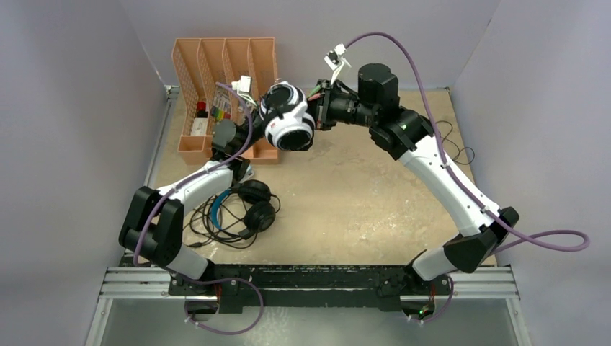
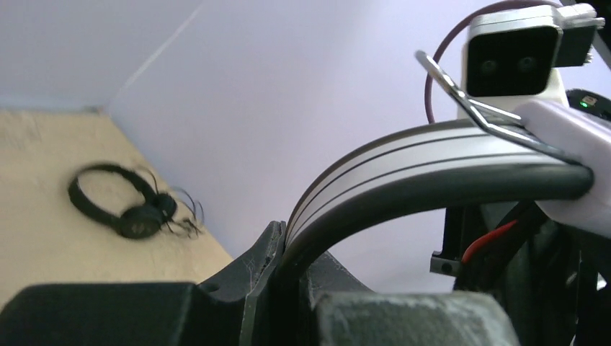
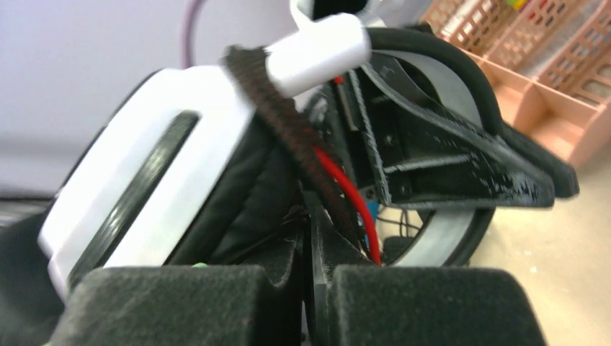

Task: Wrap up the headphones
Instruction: Wrap the headphones cable around the headphones.

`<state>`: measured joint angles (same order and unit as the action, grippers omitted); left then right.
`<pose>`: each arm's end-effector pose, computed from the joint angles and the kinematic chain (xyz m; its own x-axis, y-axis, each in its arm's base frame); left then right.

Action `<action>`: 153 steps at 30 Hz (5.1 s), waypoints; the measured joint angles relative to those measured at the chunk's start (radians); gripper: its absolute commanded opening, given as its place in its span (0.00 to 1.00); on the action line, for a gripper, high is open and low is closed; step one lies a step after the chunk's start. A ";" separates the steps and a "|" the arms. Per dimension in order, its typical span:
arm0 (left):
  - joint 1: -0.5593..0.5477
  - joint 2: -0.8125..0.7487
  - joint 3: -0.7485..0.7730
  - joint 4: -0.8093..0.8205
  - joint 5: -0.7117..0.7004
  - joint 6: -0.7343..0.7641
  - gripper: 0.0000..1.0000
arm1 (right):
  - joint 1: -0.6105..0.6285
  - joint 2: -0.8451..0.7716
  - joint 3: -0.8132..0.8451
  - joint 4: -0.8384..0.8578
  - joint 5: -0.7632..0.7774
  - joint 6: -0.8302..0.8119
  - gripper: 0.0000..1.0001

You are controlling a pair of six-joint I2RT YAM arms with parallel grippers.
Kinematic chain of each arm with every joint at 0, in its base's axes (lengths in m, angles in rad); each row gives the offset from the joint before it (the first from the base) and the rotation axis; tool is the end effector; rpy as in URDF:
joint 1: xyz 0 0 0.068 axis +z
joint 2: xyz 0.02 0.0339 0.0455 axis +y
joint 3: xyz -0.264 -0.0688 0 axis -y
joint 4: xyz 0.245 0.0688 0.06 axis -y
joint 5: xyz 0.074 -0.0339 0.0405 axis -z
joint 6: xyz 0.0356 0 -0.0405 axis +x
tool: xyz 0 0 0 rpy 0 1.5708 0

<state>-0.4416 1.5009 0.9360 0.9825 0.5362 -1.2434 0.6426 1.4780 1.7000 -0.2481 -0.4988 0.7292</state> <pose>0.2962 -0.1601 0.3388 -0.6297 -0.6027 -0.4901 0.6011 0.0216 -0.7989 0.2512 0.2093 0.4861 -0.6213 0.2658 -0.7371 -0.6640 0.3209 0.6754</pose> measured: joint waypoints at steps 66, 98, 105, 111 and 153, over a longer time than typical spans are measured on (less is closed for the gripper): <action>-0.181 -0.217 0.031 0.277 -0.172 1.114 0.00 | -0.032 -0.054 0.250 -0.456 -0.276 -0.493 0.00; -0.697 -0.364 -0.025 -0.010 -0.859 2.480 0.00 | -0.125 -0.008 0.078 -0.364 -0.474 -0.351 0.13; -0.701 -0.323 -0.025 0.092 -0.868 2.477 0.00 | -0.129 -0.006 0.097 -0.404 -0.491 -0.353 0.14; -0.706 -0.293 -0.025 0.119 -0.886 2.411 0.00 | -0.131 -0.002 0.111 -0.507 -0.492 -0.522 0.00; -0.317 -0.270 -0.011 -0.081 -0.693 0.767 0.00 | -0.020 -0.331 -0.333 0.168 -0.284 -0.726 0.00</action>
<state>-0.7582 1.2304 0.9249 0.9012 -0.1566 -0.4767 0.6228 1.1469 1.3674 -0.0799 -0.7830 0.0036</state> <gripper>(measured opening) 0.135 0.012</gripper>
